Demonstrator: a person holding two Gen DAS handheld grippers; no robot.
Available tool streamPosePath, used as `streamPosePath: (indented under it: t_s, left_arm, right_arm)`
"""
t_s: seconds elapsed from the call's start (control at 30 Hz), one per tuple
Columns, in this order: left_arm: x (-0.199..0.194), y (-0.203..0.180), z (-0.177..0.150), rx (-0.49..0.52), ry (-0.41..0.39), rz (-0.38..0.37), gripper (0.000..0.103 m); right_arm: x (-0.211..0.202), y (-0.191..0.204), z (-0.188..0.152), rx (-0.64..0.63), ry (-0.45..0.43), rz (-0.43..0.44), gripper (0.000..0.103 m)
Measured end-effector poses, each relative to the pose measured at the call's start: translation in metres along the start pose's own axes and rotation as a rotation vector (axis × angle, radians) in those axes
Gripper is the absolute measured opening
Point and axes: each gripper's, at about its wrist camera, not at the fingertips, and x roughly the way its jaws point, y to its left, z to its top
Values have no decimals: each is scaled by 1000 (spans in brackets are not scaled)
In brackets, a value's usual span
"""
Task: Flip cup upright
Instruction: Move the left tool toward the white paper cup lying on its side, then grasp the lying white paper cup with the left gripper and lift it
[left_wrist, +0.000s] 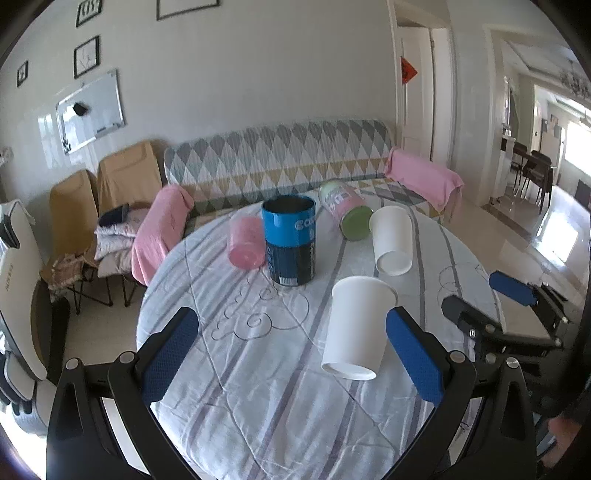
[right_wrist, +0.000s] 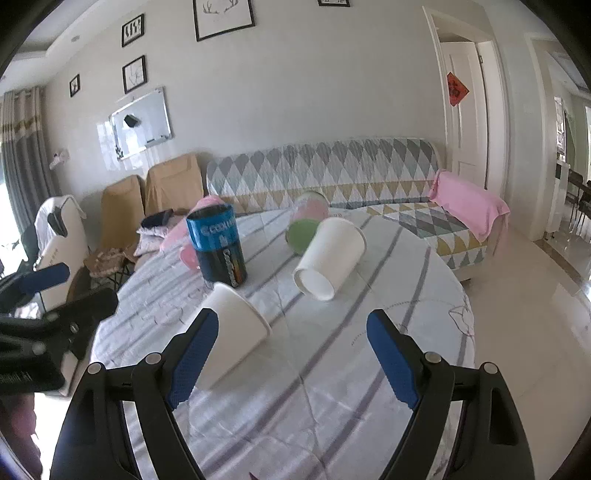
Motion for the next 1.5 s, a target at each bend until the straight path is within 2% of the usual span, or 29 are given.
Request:
streamPosePath:
  t_s: [0.23,0.37,0.5,0.77,1.03,1.3,1.5]
  left_arm:
    - [4,-24,4,34,25,-34,103]
    - [5,-33,8,43,11,-19,103]
    - [3,-44,8,47,-20,19,103]
    - [12,-56,8,52,8,26,103]
    - [43,-65,9,44,123,17,103]
    - [82,-71,6,29,232,44,103]
    - [107,-75,2,16,311,30,102]
  right_arm:
    - [-1,-10,-18,-26,26,-36,84]
    - [-4,-20,-18,-30,-1,-64,84]
    - [-6,-28,-13,-32,-39,-52,84]
    - [1,-36,-11,-76,-46,-38,84]
    - [9,-46,-13,-119,-48,-75,84]
    - [24,-67,-10,-105,-45,-91,84]
    - [35,-78,-10,-101,-47,-101,84]
